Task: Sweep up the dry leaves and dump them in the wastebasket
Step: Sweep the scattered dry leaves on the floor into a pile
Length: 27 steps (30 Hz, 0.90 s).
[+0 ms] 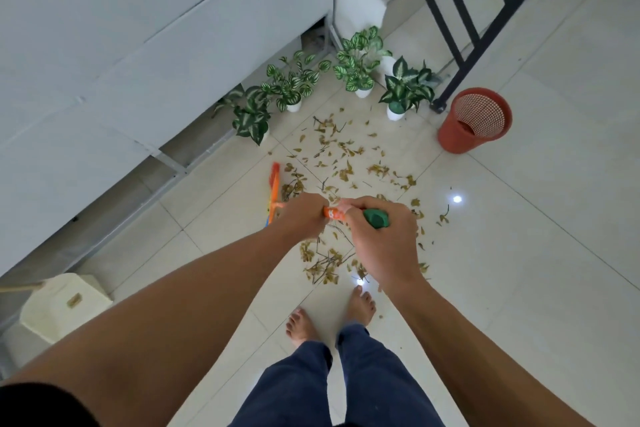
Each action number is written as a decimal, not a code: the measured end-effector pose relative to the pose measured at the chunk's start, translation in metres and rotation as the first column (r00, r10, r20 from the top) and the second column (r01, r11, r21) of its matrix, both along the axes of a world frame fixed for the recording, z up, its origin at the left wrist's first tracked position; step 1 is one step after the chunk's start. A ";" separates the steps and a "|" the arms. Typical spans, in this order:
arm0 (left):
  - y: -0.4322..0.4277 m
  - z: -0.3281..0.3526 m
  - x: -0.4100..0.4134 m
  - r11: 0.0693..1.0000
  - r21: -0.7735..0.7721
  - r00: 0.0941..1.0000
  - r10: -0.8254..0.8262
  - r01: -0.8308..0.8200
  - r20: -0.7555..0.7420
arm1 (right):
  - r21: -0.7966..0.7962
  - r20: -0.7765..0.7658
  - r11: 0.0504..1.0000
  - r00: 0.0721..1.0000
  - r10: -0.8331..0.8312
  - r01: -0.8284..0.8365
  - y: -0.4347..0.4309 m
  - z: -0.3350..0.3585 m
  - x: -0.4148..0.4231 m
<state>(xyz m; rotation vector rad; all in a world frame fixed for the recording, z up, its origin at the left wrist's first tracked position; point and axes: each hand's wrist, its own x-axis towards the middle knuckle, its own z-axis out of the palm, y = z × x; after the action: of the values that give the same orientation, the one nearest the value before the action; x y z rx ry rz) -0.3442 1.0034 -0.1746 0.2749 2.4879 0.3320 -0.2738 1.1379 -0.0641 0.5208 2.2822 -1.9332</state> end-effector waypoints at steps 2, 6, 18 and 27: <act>-0.008 0.008 -0.007 0.999 -0.038 1.000 0.026 -0.026 -0.007 | -0.022 -0.016 0.999 0.999 0.037 -0.037 -0.005 0.002 -0.010; -0.033 0.007 -0.024 0.990 -0.115 0.996 0.083 -0.084 -0.014 | -0.073 -0.015 0.994 0.997 0.081 -0.082 -0.020 -0.009 -0.032; 0.007 -0.035 -0.057 0.998 -0.060 0.998 0.001 0.003 0.060 | -0.089 0.107 0.994 0.993 -0.057 0.066 -0.006 -0.037 -0.044; 0.025 -0.011 -0.064 0.997 -0.040 0.997 -0.060 0.062 0.048 | -0.032 0.126 0.975 0.969 -0.213 0.219 0.007 0.017 -0.053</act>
<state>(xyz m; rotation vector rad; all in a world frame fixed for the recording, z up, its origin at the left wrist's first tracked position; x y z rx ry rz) -0.4081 1.0279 -0.1856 0.3213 2.4316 0.2583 -0.3269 1.1447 -0.0469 0.8902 2.1796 -1.9796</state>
